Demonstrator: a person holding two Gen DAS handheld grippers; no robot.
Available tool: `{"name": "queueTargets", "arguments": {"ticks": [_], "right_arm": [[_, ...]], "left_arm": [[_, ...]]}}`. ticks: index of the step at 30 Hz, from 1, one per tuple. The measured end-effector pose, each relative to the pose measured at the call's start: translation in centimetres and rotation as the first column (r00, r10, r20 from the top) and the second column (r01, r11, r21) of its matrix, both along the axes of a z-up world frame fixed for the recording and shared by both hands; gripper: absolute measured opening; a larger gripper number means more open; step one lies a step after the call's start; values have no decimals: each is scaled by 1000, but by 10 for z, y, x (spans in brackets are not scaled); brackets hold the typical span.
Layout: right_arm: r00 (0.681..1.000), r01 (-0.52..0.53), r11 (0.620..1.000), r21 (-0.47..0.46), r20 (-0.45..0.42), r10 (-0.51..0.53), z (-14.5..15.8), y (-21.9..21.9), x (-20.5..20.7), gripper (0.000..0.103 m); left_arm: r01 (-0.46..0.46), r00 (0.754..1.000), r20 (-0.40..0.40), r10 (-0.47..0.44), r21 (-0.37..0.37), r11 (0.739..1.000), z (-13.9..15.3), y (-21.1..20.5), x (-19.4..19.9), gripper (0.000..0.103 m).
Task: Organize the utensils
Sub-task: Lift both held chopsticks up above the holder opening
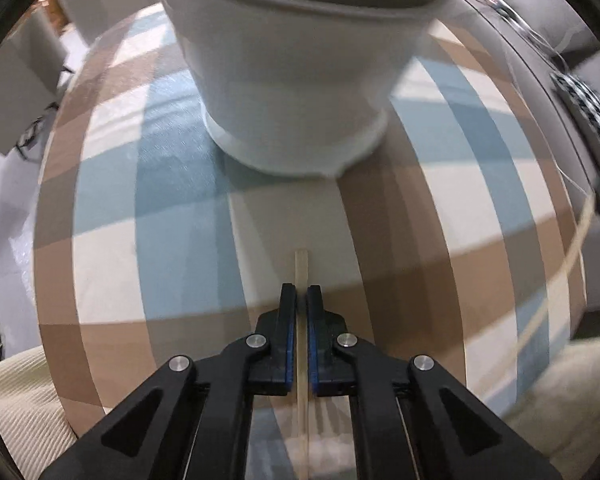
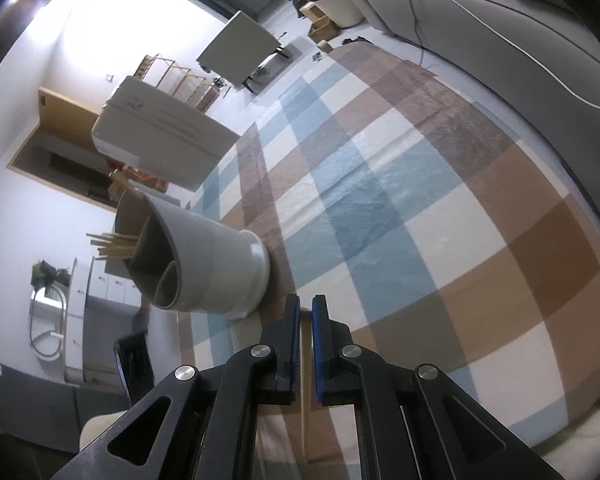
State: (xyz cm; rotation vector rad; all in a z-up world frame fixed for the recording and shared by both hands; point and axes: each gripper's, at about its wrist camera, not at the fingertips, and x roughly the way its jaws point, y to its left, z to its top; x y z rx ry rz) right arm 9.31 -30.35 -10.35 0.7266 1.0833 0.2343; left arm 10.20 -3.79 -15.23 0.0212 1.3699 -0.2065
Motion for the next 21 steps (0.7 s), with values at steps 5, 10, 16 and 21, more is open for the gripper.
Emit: {"name": "queueTargets", "arguments": {"ticks": [5,10,16,21], "right_arm": [[1000,-8,1000,-3,-5,8,-2,9,2,5],[1000,-9,1000,-20,7,10,1,8,2,5],[1000,3,1000,-24,-5,-4,-2,0,1,5],[1000,-6,999,-39,-2,6,-1,1,2,5]], "left_arm": [[-16,999,-46,14,-53,998,-5,19,-8,1],[-20,999,-36,19,-18,1000,-10,22,-3,3],[72,997,23,-75,95,993,-10,-8,11,20],[84,996,23,-86,98,992,-14,-14,13,2]]}}
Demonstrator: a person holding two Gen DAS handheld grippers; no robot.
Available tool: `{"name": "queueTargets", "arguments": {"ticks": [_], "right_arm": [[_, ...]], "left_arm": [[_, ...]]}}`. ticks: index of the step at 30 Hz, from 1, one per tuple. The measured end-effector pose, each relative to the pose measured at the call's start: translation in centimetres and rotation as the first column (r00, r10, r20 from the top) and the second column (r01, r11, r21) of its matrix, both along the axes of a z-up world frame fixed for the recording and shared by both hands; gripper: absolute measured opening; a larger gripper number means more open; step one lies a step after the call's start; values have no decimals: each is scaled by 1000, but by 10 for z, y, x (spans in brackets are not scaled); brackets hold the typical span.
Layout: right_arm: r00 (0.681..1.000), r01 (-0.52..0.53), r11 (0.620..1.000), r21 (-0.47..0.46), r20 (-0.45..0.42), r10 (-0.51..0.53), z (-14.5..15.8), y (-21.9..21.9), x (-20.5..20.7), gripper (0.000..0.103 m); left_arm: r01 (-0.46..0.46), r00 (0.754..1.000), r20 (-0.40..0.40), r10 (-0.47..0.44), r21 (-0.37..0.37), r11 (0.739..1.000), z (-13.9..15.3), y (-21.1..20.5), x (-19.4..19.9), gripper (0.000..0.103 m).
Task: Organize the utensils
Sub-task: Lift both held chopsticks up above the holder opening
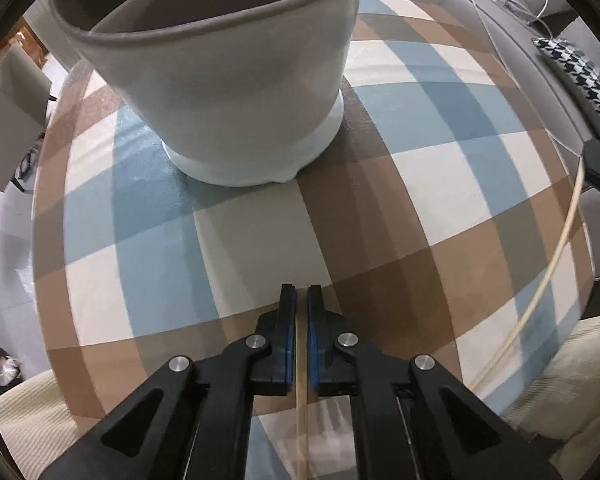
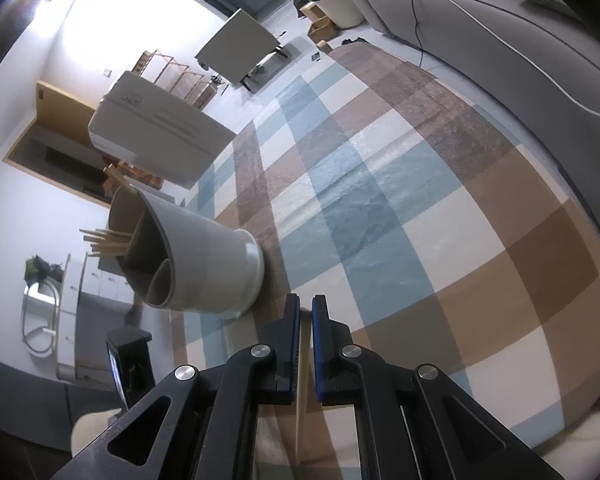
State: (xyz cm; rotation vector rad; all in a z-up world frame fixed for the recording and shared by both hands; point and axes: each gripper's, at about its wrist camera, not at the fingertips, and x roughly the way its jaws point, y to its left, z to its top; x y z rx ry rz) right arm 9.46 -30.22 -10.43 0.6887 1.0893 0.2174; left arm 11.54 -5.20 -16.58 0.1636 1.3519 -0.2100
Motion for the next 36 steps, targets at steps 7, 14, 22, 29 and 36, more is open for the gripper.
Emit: {"name": "queueTargets", "arguments": {"ticks": [7,14,22,29,36], "right_arm": [[995,-56,996,-72,80,62,18,16,-4,5],[975,-104,982,-159,180,133,39,40,-18,5],[944,-105,972,-213,287,165,66,60,-32,5],[920,-97,967,-235,349,177,85,72,-36,5],[888,-78,966,-247,423,180,115,76,-29,5]], "left_arm": [[-64,983,163,82,-111,992,44,22,-8,2],[-85,945,292,148,-217,972,94,20,-15,1],[-82,915,358,188,-291,953,141,24,-20,1],[-89,840,465,280,-391,916,190,47,-16,1],[-90,757,540,368,-472,877,228,70,5,1]]}}
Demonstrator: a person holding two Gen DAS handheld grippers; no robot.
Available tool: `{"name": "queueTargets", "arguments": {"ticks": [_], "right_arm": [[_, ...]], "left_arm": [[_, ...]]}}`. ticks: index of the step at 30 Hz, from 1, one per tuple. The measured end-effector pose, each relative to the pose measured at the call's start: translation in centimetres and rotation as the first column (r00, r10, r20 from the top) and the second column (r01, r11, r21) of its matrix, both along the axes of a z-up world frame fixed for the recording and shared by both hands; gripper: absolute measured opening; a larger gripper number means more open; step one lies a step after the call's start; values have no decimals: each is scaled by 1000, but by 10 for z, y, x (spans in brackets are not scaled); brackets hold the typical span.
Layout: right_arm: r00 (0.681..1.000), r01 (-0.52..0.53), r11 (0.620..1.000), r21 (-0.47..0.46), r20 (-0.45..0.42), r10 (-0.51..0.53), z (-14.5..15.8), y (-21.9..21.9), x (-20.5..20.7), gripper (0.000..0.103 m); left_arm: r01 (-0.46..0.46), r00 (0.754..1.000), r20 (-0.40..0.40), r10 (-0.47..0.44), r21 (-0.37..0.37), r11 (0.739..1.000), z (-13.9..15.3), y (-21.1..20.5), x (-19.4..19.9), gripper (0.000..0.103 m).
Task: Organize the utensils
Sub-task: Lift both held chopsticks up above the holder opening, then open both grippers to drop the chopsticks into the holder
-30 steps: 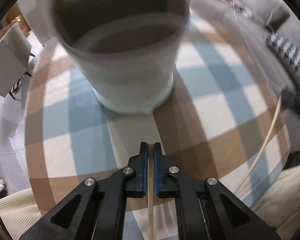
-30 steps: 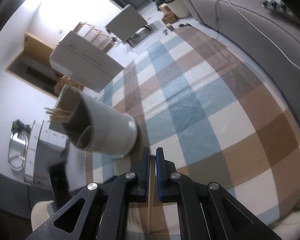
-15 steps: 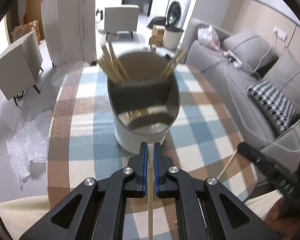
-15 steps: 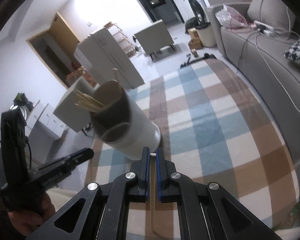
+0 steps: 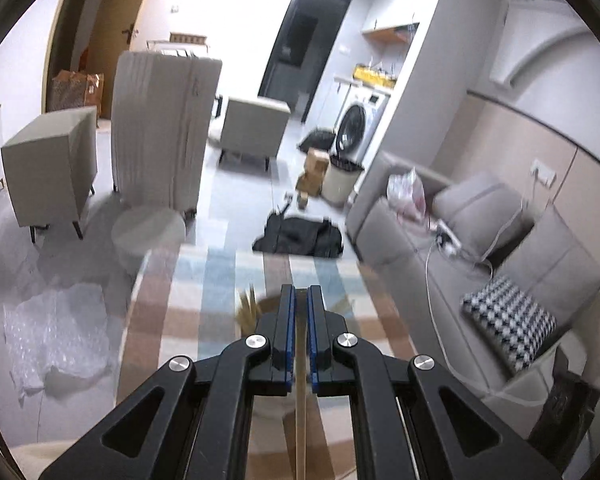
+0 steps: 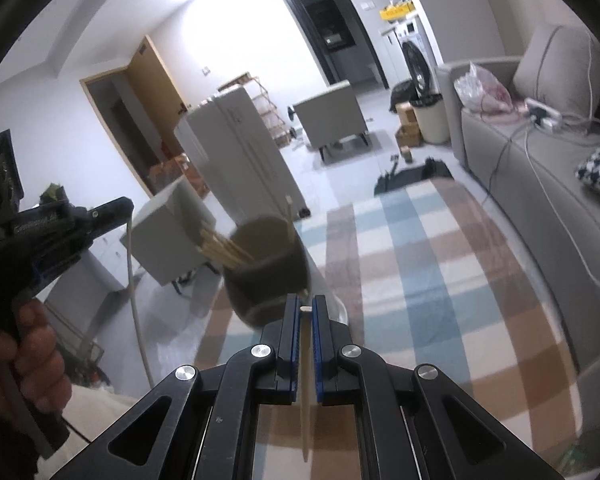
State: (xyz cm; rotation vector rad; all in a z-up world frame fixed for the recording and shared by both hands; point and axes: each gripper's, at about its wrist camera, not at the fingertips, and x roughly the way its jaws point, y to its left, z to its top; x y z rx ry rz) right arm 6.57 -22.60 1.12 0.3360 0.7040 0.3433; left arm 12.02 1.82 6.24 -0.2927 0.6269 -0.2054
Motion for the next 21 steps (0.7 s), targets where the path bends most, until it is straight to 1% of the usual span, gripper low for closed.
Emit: {"name": "queueTargets", "arguments": {"ticks": [4,10,13,17,21], "right_arm": [[998,-3,1000,-9,62,4,28,1,13,5],[986,-17,1000,-12,165,19,84,8,54,5],[977,-39,999,-22,207,43,106,20,77,5],[968,-67,997,-29,242,72,122,37,106,5],[963,-76,996,-49,255,86,120,52,128,5]], "left_arm": [[-46,998,42,47,-39,998,11,12,20,1],[-106,985,135,111,-42,993,22,20,49,1],[-132,974,182,137,-40,990,23,22,64,1],[-145,958,246,149,-32,989,16,21,80,1],[-137,952,271,140,-33,990,3,17,91,1]]}}
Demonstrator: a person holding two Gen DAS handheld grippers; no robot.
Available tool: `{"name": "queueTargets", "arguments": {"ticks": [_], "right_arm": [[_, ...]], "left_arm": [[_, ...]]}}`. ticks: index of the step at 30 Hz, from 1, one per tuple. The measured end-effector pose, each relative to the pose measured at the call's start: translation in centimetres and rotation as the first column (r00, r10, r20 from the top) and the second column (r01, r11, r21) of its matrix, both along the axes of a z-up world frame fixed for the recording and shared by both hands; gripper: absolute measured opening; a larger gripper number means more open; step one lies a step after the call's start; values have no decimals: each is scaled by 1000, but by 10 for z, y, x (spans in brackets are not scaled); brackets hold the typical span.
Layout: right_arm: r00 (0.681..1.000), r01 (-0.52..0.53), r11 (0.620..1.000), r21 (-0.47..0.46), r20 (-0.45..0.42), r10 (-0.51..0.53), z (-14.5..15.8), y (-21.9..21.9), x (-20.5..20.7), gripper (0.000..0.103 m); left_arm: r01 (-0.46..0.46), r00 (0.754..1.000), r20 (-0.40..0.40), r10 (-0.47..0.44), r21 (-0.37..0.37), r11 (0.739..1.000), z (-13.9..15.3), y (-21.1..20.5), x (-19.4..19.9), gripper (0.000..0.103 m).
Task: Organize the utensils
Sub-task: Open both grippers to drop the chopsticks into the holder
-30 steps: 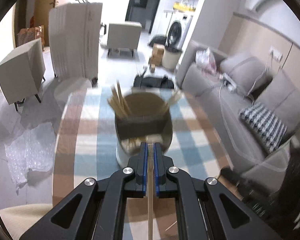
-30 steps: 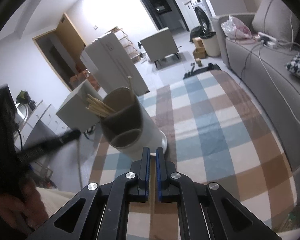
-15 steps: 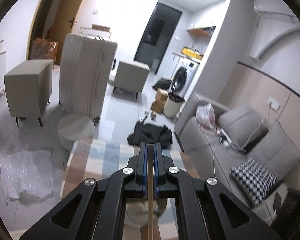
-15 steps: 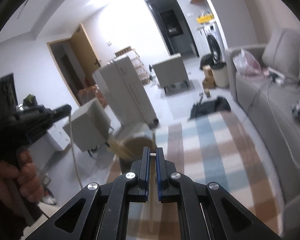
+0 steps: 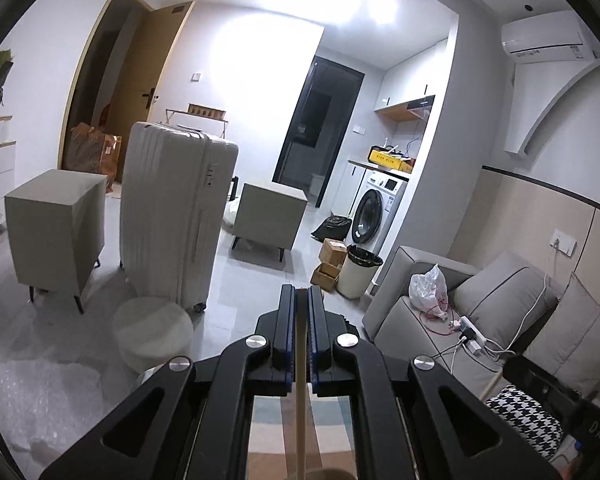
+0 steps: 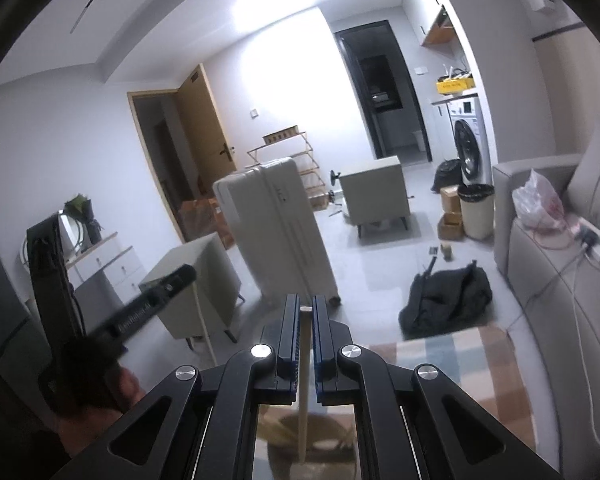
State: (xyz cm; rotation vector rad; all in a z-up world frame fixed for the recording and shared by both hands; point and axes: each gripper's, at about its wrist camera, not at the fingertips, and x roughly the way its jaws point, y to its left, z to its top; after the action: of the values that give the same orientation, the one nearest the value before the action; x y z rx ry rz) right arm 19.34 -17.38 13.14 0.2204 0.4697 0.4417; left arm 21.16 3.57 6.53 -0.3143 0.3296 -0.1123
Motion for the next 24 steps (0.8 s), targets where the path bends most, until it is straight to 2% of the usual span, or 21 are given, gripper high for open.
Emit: {"name": "queueTargets", "arguments": {"ticks": [5,11,20,24], "right_arm": [[1000,4,1000,-4,7,-4,-15,7,15,5],[1000,5,999,-31,-9,-5,-35,10,25,5],[998,-1,1000,-25,-59,0,-63,8,25,5],[998,-6,1000,-30,-65,4,-67,6,21,5]], "left_arm": [[23,1000,10,-23,-28,999,-14,-3,7,1],[33,999,3,-33,-2,999,-26,-14,15,1],[74,997,30,-78,115,991,-26,-34,5,1],[86,995,28,-91,144,986,-26,-32,-2,1]]}}
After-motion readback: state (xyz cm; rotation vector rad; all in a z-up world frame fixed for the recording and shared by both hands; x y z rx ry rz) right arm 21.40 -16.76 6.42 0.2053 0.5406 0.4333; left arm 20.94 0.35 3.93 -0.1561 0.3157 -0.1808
